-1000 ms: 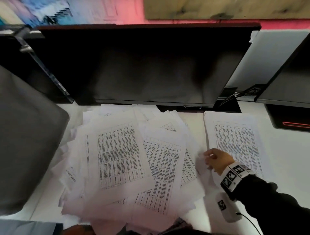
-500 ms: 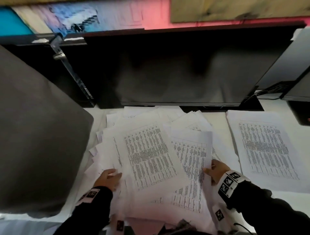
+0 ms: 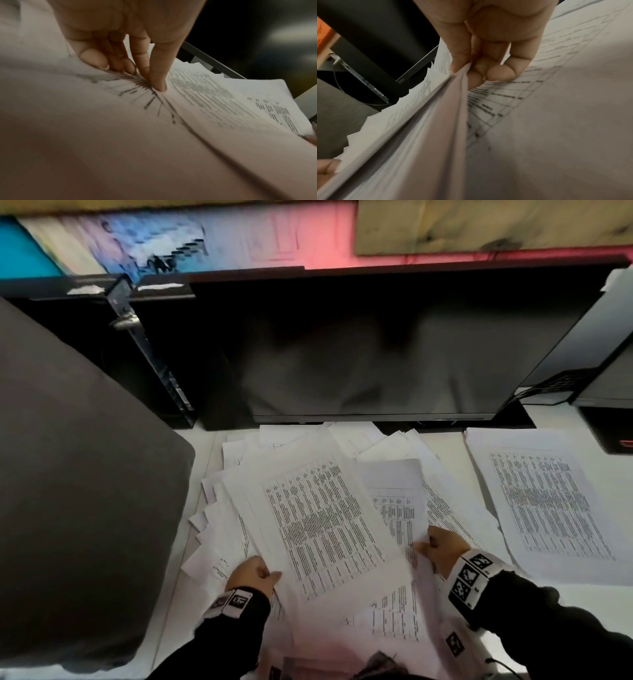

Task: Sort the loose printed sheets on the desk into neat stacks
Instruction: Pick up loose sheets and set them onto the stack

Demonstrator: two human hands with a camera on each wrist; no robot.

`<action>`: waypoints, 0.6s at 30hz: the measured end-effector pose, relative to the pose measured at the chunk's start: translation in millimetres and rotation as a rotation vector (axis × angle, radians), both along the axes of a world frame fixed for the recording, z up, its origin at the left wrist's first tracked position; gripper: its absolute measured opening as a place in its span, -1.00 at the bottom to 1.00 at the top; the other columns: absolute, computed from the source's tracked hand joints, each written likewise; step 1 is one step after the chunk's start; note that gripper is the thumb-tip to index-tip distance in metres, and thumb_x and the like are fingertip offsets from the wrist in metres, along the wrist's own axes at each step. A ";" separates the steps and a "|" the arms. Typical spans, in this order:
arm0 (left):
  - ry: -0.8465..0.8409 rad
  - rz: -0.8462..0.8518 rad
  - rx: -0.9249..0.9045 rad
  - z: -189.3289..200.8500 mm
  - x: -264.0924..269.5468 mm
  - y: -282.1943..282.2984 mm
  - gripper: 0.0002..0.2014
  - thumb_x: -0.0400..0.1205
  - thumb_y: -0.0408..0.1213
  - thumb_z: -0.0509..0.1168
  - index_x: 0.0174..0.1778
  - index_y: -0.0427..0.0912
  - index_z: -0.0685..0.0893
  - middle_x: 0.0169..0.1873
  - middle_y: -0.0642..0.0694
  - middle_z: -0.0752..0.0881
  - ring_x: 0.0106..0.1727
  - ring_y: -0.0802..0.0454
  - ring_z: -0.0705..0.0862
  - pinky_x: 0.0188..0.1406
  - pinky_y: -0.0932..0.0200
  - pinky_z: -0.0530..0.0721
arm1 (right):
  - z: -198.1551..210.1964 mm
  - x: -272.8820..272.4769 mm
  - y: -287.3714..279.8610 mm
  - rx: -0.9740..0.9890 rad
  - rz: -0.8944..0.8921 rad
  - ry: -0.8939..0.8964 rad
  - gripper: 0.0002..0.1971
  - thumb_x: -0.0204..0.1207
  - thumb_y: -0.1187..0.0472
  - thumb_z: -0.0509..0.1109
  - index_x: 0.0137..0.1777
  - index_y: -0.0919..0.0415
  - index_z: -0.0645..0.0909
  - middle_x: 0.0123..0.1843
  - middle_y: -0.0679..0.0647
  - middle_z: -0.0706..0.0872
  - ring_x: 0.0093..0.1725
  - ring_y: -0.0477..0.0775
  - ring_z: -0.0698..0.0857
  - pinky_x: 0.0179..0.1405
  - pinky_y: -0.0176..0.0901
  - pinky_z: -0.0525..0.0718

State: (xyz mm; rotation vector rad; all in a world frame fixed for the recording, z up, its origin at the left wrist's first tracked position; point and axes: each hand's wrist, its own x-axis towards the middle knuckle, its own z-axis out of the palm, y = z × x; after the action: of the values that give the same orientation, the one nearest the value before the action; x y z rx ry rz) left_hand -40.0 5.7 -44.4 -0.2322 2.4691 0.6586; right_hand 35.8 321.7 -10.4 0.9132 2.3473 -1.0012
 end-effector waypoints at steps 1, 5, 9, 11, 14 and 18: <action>0.008 -0.003 -0.002 2.1 -2.7 -3.8 -0.66 0.53 -0.16 0.38 -0.44 -0.08 0.34 -0.32 -0.05 0.55 -0.12 -0.05 0.58 -0.19 0.24 0.40 | 2.1 -0.2 2.3 0.051 0.007 -0.014 -0.69 0.57 0.17 0.31 -0.38 0.02 0.34 -0.31 0.00 0.60 -0.16 0.11 0.63 -0.06 -0.11 0.59; -0.037 -0.132 -0.053 15.4 -12.5 -27.0 -0.83 0.59 -0.25 0.29 -0.19 -0.17 0.40 -0.19 -0.07 0.52 -0.08 0.01 0.53 -0.11 0.27 0.38 | 8.4 1.7 11.3 0.131 0.006 -0.071 -0.65 0.60 0.15 0.25 -0.40 0.04 0.26 -0.37 -0.03 0.48 -0.15 0.06 0.53 -0.14 -0.23 0.39; 0.035 -0.219 -0.154 22.0 -12.7 -35.9 -0.83 0.51 -0.17 0.38 -0.15 -0.11 0.52 0.07 -0.14 0.51 0.17 -0.10 0.58 0.17 0.24 0.48 | 2.6 -1.8 4.7 0.135 0.058 -0.125 -0.66 0.60 0.11 0.25 -0.39 0.03 0.26 -0.38 -0.05 0.47 -0.19 0.05 0.55 -0.16 -0.19 0.48; 0.104 -0.168 -0.121 17.6 -8.8 -33.2 -0.58 0.39 -0.17 0.50 0.14 -0.13 0.59 0.20 -0.15 0.48 0.24 -0.12 0.53 0.31 0.17 0.47 | -0.8 -5.0 -4.5 0.120 0.082 -0.115 -0.67 0.59 0.13 0.27 -0.38 0.03 0.28 -0.38 -0.05 0.48 -0.19 0.06 0.57 -0.15 -0.17 0.54; 0.099 -0.032 0.079 13.1 -3.4 -24.1 -0.32 0.27 -0.25 0.58 0.31 -0.17 0.50 0.18 -0.19 0.54 0.21 -0.15 0.58 0.32 0.03 0.54 | -3.9 -6.8 -19.9 0.076 0.086 -0.076 -0.69 0.60 0.17 0.26 -0.38 0.04 0.30 -0.38 -0.04 0.50 -0.34 -0.02 0.54 -0.26 -0.23 0.54; 0.036 0.052 0.253 15.0 4.4 -12.8 -0.38 0.42 -0.45 0.45 0.37 -0.13 0.40 -0.15 -0.07 0.65 -0.13 -0.01 0.62 -0.01 0.21 0.55 | -7.5 -6.9 -30.4 0.003 0.002 -0.034 -0.73 0.62 0.14 0.22 -0.33 0.10 0.37 -0.29 0.09 0.58 -0.27 0.07 0.57 -0.06 -0.04 0.63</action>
State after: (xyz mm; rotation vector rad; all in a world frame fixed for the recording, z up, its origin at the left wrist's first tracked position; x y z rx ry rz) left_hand -35.5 -7.1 -29.5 -0.1874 2.3898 0.9955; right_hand 28.9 291.3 -17.8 0.9214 2.3216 -0.9743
